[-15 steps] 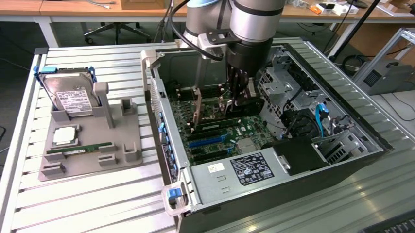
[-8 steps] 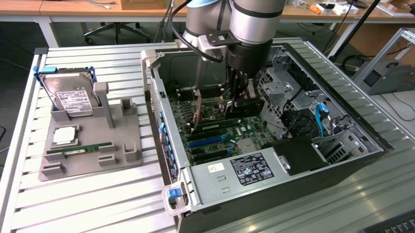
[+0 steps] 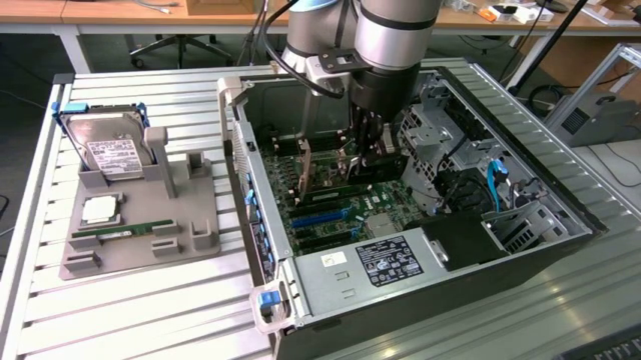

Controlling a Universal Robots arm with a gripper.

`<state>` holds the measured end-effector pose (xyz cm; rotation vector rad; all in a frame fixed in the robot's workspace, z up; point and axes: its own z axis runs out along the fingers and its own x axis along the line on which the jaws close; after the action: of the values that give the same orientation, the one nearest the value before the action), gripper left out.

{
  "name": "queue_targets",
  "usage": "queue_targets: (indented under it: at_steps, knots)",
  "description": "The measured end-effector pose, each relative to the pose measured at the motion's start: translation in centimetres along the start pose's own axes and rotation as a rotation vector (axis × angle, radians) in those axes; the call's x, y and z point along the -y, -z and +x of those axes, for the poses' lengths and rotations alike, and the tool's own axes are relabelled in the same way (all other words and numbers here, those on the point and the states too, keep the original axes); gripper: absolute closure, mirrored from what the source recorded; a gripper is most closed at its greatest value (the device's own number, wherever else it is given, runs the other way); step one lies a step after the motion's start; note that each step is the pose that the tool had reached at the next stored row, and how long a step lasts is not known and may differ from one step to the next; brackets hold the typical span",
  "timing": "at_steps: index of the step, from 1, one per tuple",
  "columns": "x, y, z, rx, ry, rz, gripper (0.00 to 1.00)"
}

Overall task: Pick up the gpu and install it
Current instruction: 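Insert the gpu into the slot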

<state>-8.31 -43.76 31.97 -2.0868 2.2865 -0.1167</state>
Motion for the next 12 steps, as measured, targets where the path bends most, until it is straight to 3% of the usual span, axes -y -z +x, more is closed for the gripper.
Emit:
queue_targets:
  at_steps: [12]
  knots:
    - [-0.36, -0.33, 0.24, 0.0000, 0.000, 0.0000, 0.73]
